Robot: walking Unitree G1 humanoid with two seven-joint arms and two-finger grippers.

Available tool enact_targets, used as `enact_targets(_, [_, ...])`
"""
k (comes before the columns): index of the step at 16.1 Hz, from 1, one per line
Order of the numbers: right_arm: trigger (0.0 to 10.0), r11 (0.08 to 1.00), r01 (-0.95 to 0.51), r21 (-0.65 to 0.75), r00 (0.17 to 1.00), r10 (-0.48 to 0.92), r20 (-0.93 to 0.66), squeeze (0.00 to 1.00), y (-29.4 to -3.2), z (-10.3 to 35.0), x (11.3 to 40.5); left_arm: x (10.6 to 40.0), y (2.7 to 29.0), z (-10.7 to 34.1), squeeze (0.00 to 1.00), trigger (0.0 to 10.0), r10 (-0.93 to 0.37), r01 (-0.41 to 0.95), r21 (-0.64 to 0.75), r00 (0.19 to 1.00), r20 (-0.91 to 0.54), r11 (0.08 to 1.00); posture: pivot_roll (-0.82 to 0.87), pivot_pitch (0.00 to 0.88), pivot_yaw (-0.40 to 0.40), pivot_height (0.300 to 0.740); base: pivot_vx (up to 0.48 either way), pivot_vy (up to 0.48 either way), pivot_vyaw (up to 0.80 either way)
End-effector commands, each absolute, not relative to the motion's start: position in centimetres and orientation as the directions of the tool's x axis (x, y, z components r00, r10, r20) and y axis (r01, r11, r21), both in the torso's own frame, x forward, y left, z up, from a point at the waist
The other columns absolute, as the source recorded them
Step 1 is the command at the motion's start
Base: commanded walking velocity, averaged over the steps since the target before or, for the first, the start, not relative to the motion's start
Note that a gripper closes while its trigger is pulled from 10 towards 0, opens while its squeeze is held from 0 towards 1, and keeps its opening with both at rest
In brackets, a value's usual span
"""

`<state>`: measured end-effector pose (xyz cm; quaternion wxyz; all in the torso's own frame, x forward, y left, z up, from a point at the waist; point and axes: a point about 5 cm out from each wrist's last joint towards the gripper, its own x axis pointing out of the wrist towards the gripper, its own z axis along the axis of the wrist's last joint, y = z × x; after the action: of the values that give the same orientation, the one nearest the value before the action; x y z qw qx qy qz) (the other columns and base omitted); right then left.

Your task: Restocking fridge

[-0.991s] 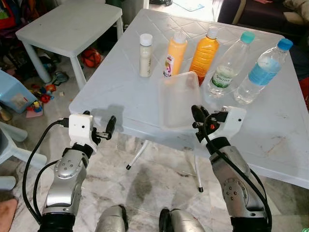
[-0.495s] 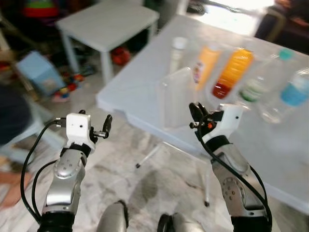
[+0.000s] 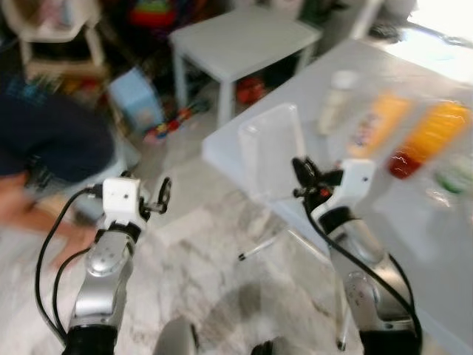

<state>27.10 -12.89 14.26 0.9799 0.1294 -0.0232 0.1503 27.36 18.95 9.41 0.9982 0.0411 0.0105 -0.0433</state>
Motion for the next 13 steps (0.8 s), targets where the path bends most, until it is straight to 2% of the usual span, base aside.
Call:
enact_targets(1, [10.0,0.919,-0.307,0.247,0.952,0.297,0.078,0.00,-12.8,14.1,27.2,26.9,19.6,9.2,0.00,10.0,-0.055,0.058,0.097,0.998,-0.030,0.994,-0.01,0.044,-0.052,0.740,0.000,0.000,0.80])
enact_targets(5, [10.0,0.930,-0.287,0.229,0.957,0.267,0.111,0.00,-13.6,14.4,28.3,26.4,19.9,10.2,0.00,10.0,-0.053,0.051,0.135,0.999,0.011,0.989,0.04,0.000,-0.052,0.740,0.000,0.000,0.80])
enact_targets(10, [10.0,0.925,-0.312,0.216,0.950,0.299,0.090,0.00,-13.3,13.8,27.6,25.6,19.3,9.5,0.00,10.0,-0.038,0.038,0.129,0.999,-0.004,0.991,0.01,0.036,-0.068,0.740,0.000,0.000,0.79])
enact_targets(13, [10.0,0.937,-0.267,0.227,0.964,0.257,0.072,0.00,-14.0,13.0,26.8,24.5,19.2,8.5,0.00,10.0,-0.016,0.022,0.143,0.999,-0.044,0.990,0.01,0.038,-0.051,0.740,0.000,0.000,0.79])
